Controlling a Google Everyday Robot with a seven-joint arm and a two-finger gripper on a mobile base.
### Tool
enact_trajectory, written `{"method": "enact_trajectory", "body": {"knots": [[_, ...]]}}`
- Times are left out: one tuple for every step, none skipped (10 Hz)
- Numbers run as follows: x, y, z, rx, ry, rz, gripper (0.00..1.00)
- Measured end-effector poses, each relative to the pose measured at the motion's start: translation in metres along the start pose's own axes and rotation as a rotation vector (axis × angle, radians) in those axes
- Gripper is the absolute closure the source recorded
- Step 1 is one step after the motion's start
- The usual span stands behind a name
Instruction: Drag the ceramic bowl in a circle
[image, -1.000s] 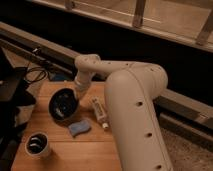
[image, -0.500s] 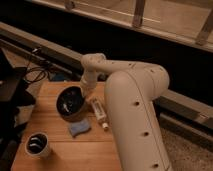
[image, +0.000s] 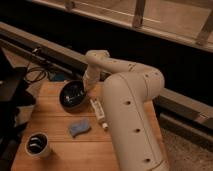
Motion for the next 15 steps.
{"method": "enact_trajectory", "body": {"knots": [[-0.008,0.014,0.003,-0.007,-0.005,-0.019,1.00],[-0.019,0.039,0.011,-0.019,-0.005,-0.057,1.00],[-0.024,0.056,0.016,-0.025,-0.003,-0.086,1.00],[-0.029,0.082,0.025,-0.034,0.007,-0.140,1.00],[-0.029,0.104,0.032,-0.039,0.020,-0.196,1.00],[-0.025,0.121,0.037,-0.039,0.037,-0.232,1.00],[-0.021,0.130,0.041,-0.038,0.051,-0.247,1.00],[-0.011,0.138,0.045,-0.034,0.079,-0.264,1.00],[-0.003,0.140,0.046,-0.030,0.099,-0.270,1.00],[0.004,0.138,0.047,-0.026,0.116,-0.272,1.00],[0.013,0.131,0.046,-0.018,0.141,-0.269,1.00],[0.026,0.116,0.044,-0.006,0.177,-0.256,1.00],[0.038,0.097,0.040,0.006,0.206,-0.237,1.00],[0.047,0.081,0.036,0.014,0.225,-0.219,1.00],[0.059,0.053,0.028,0.025,0.247,-0.183,1.00]]}}
